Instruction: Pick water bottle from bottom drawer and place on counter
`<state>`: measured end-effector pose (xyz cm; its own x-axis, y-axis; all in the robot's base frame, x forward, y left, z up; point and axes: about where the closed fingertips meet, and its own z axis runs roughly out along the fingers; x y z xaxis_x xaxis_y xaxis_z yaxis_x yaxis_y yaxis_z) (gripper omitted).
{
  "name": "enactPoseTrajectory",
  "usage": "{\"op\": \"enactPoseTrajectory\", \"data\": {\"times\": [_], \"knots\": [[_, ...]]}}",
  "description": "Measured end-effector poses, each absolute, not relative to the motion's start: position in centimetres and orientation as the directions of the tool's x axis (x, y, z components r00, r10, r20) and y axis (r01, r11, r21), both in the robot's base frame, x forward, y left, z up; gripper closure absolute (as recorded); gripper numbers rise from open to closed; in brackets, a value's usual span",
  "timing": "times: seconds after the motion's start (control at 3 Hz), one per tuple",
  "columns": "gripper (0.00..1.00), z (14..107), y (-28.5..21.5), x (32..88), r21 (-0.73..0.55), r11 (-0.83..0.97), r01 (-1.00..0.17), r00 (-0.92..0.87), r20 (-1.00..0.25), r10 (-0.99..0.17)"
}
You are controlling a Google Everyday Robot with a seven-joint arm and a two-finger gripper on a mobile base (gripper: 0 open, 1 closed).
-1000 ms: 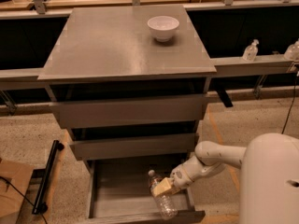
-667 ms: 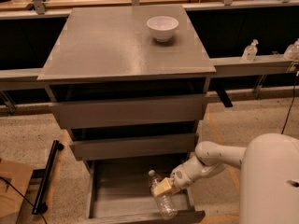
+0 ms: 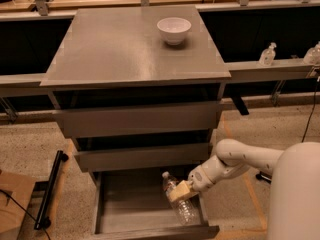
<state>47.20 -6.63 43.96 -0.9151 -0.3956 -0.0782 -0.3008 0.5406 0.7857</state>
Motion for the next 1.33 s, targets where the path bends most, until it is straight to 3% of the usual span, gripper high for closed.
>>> {"op": "enactPoseTrajectory", "data": {"times": [0.67, 1.33], "knots": [[1.00, 54.9, -7.2, 45.6, 0.647, 0.621, -0.443, -0.877, -0.171, -0.449], [1.00, 57.7, -7.5, 46.3, 0.637, 0.616, -0.463, -0.875, -0.221, -0.430]]}}
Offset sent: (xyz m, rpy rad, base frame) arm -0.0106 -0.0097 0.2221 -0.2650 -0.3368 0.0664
